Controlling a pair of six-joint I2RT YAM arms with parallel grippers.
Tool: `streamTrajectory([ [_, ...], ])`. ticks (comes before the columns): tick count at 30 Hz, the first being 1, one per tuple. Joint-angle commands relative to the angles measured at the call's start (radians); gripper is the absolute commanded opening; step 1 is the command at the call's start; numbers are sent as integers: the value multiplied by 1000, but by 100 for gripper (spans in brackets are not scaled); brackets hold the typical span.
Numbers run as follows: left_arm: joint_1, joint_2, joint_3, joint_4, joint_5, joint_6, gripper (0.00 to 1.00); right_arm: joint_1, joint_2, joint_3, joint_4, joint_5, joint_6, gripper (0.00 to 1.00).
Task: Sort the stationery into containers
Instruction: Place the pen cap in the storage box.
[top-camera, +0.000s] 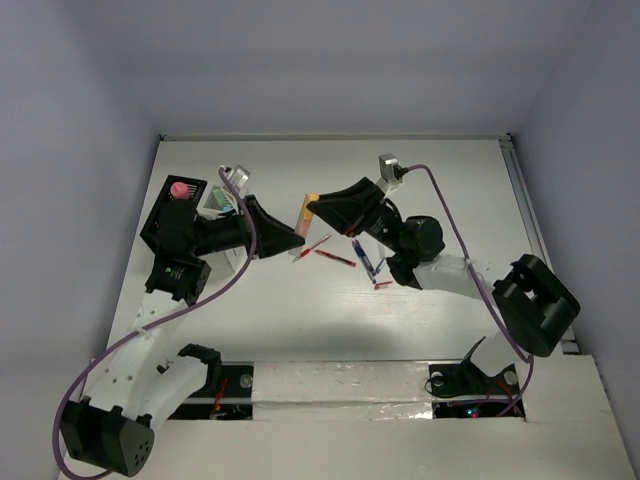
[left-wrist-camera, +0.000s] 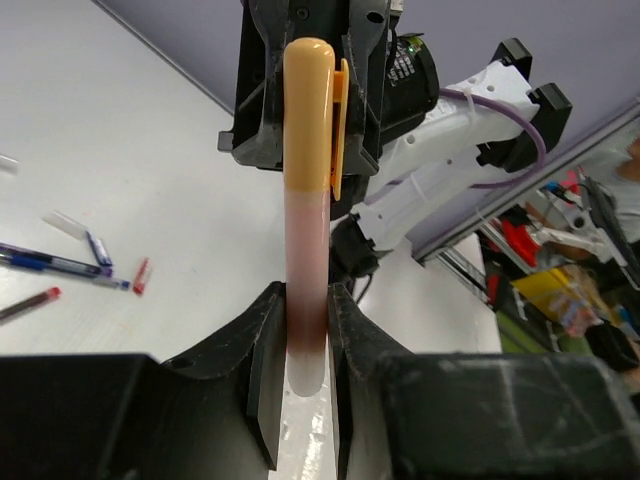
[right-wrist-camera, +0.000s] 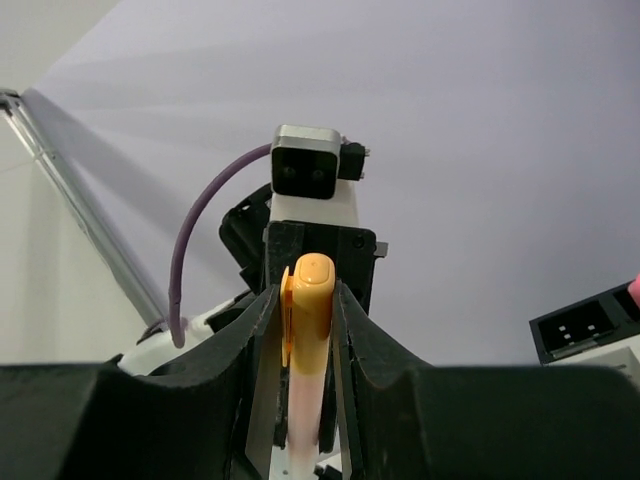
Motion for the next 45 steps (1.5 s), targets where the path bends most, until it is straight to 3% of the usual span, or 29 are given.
streamTrajectory([
  [1, 28, -73, 17, 61, -234, 94, 14, 52, 66, 36, -117, -256, 41, 0],
  [3, 28, -104, -9, 9, -234, 149, 27, 34, 86, 109, -88, -216, 98, 0],
  [4, 28, -115, -25, -19, -236, 166, 43, 33, 96, 137, -86, -203, 108, 0],
  [7, 28, -165, -26, -168, -295, 251, 68, -6, 138, 247, -112, -162, 118, 0],
  [11, 28, -283, -9, -379, -450, 358, 85, -83, 213, 359, -152, -116, 124, 0],
  [12, 28, -303, -5, -401, -470, 375, 97, -95, 228, 375, -153, -110, 127, 0],
  [20, 5, -415, 73, -486, -762, 457, 99, -106, 472, 671, -360, -119, 12, 0],
  [28, -47, -463, -34, -334, -996, 441, 99, -46, 780, 1239, -716, -87, -287, 0],
  [32, -70, -465, -29, -372, -1078, 446, 99, -36, 935, 1479, -892, -73, -407, 0],
  [35, -70, -457, -40, -380, -1080, 453, 99, -36, 1027, 1594, -927, -50, -430, 0],
  [40, -80, -452, -46, -369, -1038, 455, 99, -16, 1118, 1677, -970, -18, -468, 0],
  [45, -80, -452, -49, -364, -1026, 458, 99, 15, 1129, 1635, -966, 25, -514, 0],
])
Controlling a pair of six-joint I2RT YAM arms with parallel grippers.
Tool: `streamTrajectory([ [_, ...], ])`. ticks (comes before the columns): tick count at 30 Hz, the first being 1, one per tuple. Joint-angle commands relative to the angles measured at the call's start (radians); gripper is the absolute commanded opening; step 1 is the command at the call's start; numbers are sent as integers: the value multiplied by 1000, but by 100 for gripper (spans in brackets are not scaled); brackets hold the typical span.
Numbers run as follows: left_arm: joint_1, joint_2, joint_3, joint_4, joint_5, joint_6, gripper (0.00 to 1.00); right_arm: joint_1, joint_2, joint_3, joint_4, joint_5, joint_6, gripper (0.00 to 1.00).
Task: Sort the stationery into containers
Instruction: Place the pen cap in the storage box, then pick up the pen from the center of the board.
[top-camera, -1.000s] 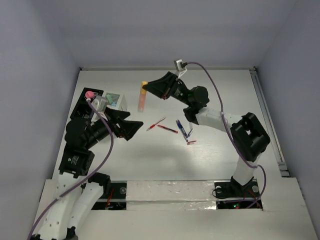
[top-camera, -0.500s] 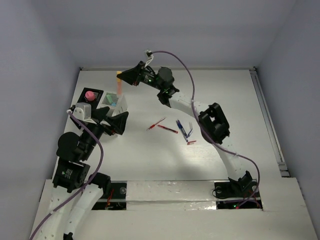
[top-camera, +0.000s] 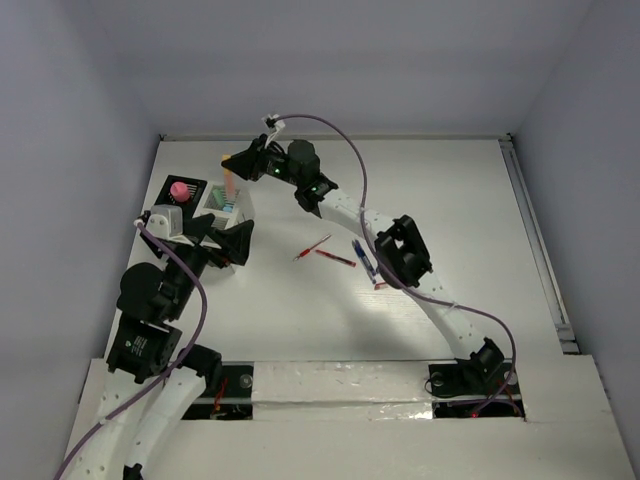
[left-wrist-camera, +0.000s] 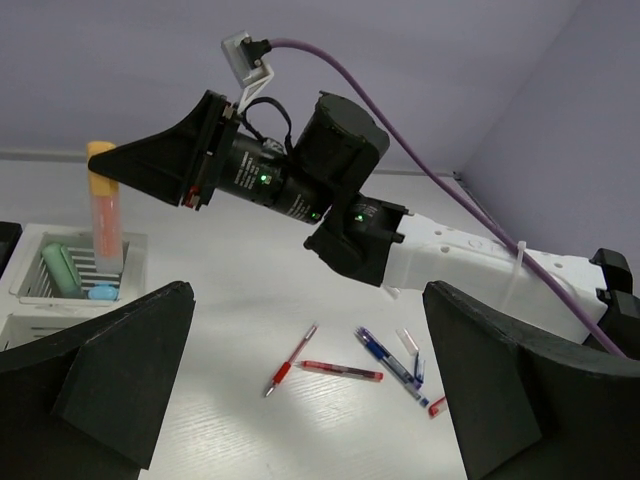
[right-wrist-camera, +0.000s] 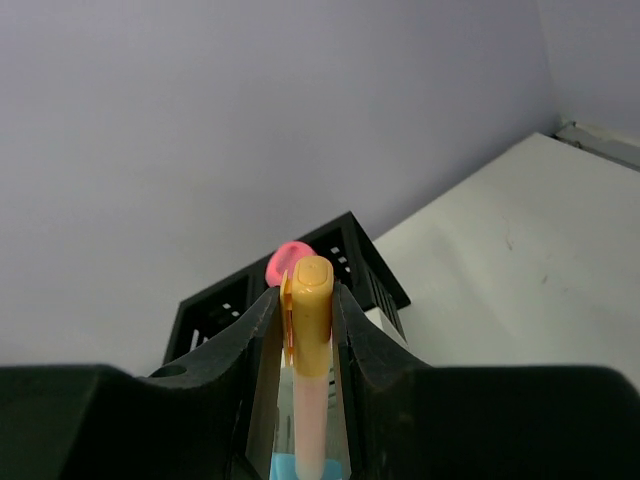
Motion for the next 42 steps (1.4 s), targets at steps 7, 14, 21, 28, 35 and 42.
streamTrajectory([
  [7, -4, 0, -17, 57, 19, 18, 99, 32, -29, 8, -15, 30, -104, 56],
  [14, 16, 19, -23, 57, 23, 20, 99, 18, -222, -176, -60, 22, -175, 77],
  [21, 35, 35, -33, 52, 34, 24, 99, -124, -731, -988, 115, 75, -103, 28],
  [28, 44, 107, -37, 84, 130, 14, 99, -290, -1127, -1388, -357, 345, -201, 0],
  [35, 53, 236, -30, 86, 230, 0, 99, -302, -1192, -1380, -649, 483, -321, 9],
  [42, 53, 305, -25, 71, 267, 9, 99, -252, -1134, -1358, -706, 211, -432, 33],
])
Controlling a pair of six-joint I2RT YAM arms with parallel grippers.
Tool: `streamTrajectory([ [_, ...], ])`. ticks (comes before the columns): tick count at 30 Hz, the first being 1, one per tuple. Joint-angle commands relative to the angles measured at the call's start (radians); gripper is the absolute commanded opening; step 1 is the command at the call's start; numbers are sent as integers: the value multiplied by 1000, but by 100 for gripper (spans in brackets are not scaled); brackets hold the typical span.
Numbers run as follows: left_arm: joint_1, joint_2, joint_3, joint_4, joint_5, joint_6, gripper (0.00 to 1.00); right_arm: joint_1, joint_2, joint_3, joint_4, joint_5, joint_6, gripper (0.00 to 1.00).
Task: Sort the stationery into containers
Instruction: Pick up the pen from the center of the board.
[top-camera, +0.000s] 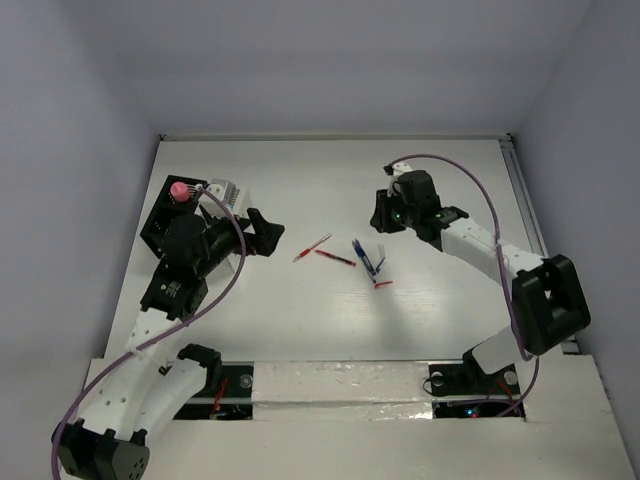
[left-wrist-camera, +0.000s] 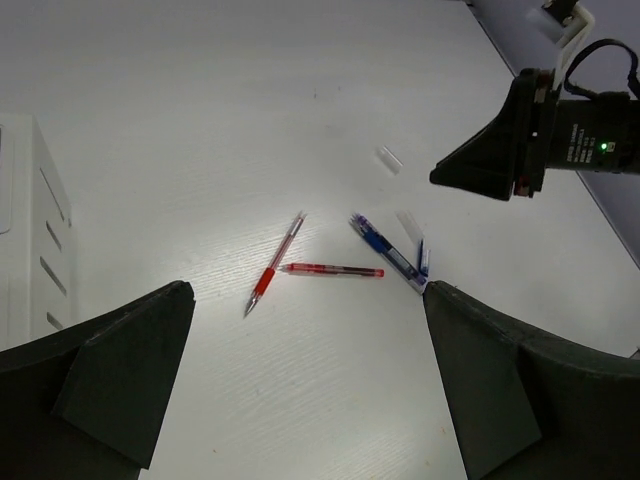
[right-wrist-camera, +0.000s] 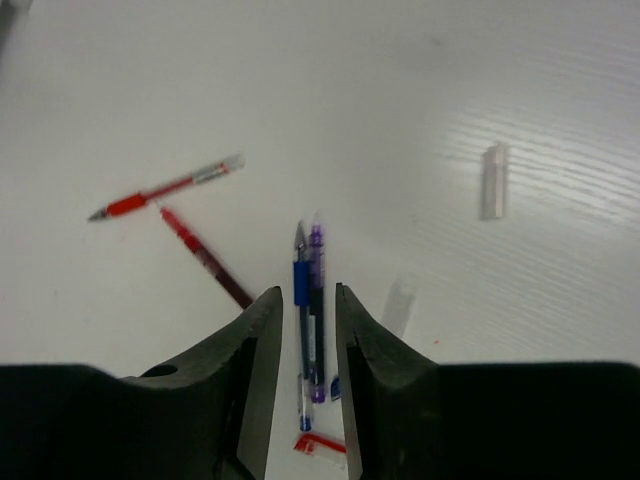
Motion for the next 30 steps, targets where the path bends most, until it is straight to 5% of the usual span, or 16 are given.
streamTrajectory([
  [1, 7, -13, 7, 44, 27, 0, 99, 66, 43, 75, -60, -141, -114, 35],
  [17, 25, -48, 7, 32, -7, 9, 99, 271, 405, 420, -241, -2, -310, 42],
  [21, 25, -56, 9, 30, -7, 9, 99, 297, 425, 466, -292, -55, -510, 43],
  [26, 34, -73, 9, 32, -10, 9, 99, 306, 470, 553, -367, -49, -629, 67],
  [30, 34, -85, 10, 29, -15, 8, 99, 340, 542, 664, -491, -106, -707, 69],
])
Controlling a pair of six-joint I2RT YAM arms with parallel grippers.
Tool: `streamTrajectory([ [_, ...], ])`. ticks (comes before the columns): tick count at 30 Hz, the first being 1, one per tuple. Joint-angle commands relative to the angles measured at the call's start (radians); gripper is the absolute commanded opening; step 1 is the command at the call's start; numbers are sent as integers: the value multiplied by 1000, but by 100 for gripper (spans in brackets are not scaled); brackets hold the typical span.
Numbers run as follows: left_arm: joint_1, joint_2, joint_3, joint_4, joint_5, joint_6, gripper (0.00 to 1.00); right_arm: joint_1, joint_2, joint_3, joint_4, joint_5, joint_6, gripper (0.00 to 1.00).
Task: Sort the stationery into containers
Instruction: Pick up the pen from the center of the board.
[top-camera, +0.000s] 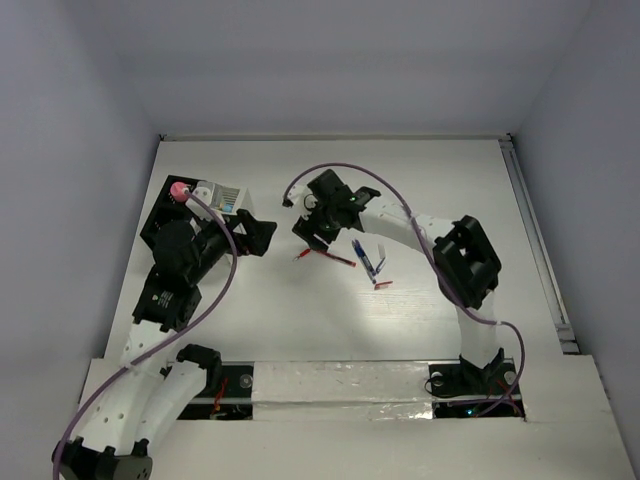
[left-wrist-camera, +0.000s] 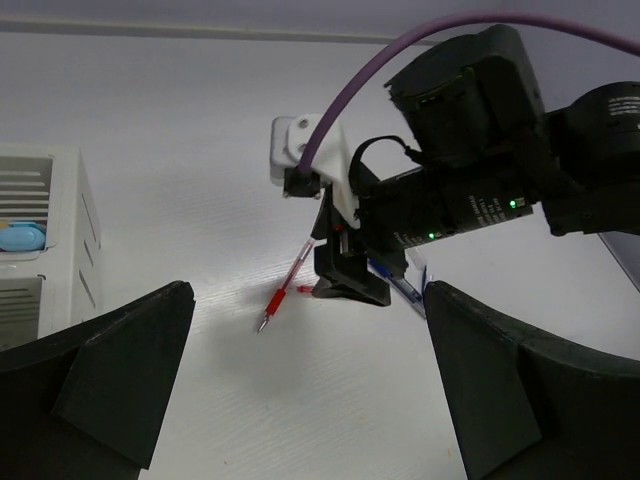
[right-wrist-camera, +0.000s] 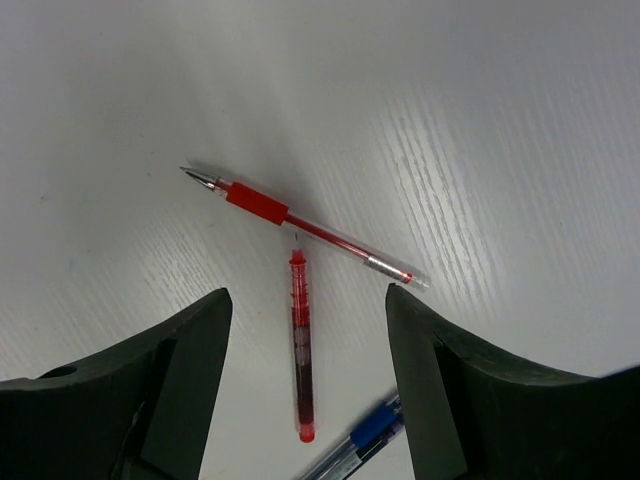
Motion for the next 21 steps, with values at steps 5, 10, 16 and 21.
streamTrajectory([
  [5, 16, -23, 10, 28, -8, 4, 99, 61, 181, 243, -206, -25, -152, 69],
  [10, 16, -27, 10, 25, -11, 7, 99, 70, 261, 370, -309, 15, -201, 69],
  [16, 16, -23, 12, 26, -10, 5, 99, 70, 318, 415, -318, 61, -253, 68],
  [21, 16, -20, 10, 28, -7, 7, 99, 70, 378, 485, -308, 57, -288, 60],
])
